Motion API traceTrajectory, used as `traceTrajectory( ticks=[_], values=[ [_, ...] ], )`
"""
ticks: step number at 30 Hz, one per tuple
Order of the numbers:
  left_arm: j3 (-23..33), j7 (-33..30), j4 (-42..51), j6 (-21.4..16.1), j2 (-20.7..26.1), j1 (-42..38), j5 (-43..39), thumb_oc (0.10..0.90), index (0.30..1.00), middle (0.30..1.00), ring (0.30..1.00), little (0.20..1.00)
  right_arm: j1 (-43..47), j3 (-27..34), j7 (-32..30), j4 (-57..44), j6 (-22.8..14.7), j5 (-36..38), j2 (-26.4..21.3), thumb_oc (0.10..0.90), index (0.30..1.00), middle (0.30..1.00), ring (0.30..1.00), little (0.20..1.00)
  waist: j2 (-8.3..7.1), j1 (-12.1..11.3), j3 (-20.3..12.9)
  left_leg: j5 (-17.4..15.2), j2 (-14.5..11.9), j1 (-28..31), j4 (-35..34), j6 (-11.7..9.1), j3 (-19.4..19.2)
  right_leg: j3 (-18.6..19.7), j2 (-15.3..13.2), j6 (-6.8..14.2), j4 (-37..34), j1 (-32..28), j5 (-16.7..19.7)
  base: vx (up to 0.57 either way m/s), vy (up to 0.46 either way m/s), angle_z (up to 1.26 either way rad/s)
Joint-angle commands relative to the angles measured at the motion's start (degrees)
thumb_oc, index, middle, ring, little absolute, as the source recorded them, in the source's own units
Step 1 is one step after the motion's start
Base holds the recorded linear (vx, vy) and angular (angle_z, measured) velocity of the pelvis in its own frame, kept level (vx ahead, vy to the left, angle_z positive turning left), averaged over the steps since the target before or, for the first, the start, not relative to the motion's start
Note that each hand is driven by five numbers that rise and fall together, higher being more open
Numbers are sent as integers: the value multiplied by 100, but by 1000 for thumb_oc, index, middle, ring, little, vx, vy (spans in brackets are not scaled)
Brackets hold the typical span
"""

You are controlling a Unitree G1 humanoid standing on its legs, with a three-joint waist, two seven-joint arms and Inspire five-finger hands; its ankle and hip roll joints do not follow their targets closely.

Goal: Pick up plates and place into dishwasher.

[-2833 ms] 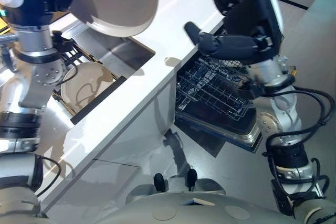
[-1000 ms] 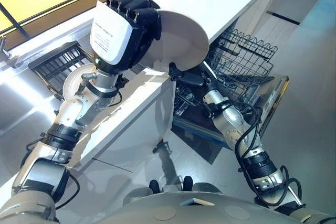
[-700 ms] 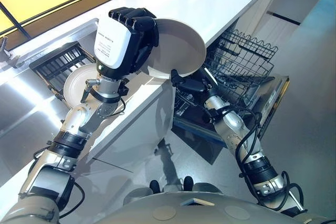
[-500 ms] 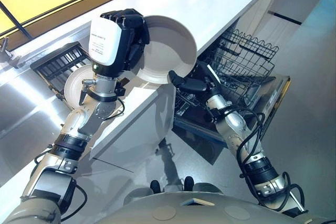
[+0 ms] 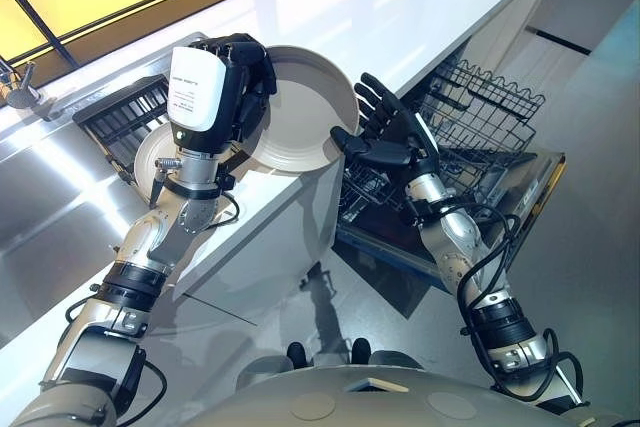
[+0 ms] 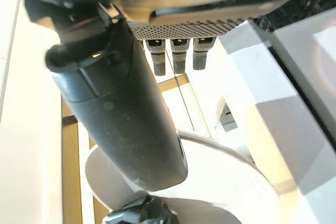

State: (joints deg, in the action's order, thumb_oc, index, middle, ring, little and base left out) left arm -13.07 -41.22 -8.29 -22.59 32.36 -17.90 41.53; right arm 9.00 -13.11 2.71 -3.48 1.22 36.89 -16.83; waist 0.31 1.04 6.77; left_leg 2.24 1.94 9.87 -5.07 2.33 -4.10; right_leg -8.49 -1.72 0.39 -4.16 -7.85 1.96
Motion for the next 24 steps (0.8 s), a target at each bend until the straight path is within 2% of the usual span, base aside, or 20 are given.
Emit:
traceTrajectory(
  ticks=[1, 5, 7, 12, 17, 24],
  values=[
    [338, -439, 32, -104, 81, -604, -292, 100, 300, 300, 300, 200, 604, 420, 392, -827, -87, 571, 203, 800, 900, 900, 900, 900, 25, -25, -567, -408, 169, -163, 7, 101, 338, -296, 65, 255, 1038, 197, -735, 0, 0, 0],
    [203, -463, 114, -81, 163, -790, -195, 100, 300, 300, 300, 200, 703, 295, 621, -880, 343, 870, 167, 800, 900, 900, 900, 900, 13, -27, -578, -401, 173, -178, 7, 88, 363, -308, 62, 252, 1021, 191, -729, -13, 1, 5],
    [105, -404, 151, -28, 220, -912, -240, 100, 300, 300, 300, 200, 779, 224, 735, -881, 439, 1004, 130, 800, 900, 900, 900, 900, 8, -32, -582, -399, 174, -184, 7, 82, 378, -317, 61, 249, 1013, 185, -730, -13, 3, 6],
    [-130, -384, 40, 37, 275, -1202, -371, 100, 300, 300, 300, 200, 1102, 68, 821, -1021, 498, 1191, 46, 800, 900, 900, 900, 900, -13, -40, -575, -400, 177, -184, 7, 71, 408, -328, 59, 239, 996, 168, -748, -8, 0, 5],
    [-157, -382, 32, -3, 249, -1314, -354, 100, 300, 300, 300, 200, 1282, -3, 825, -1018, 558, 1013, 18, 800, 900, 900, 900, 900, -19, -48, -590, -355, 175, -230, 7, 72, 423, -325, 67, 224, 983, 210, -710, -20, 5, 0],
    [-237, -279, 85, 86, 250, -1411, -450, 100, 300, 300, 300, 200, 1419, -21, 765, -1084, 325, 1121, -10, 800, 900, 900, 900, 900, -20, -73, -591, -347, 172, -248, 7, 72, 461, -326, 67, 219, 985, 215, -719, 0, 0, 0]
  ],
)
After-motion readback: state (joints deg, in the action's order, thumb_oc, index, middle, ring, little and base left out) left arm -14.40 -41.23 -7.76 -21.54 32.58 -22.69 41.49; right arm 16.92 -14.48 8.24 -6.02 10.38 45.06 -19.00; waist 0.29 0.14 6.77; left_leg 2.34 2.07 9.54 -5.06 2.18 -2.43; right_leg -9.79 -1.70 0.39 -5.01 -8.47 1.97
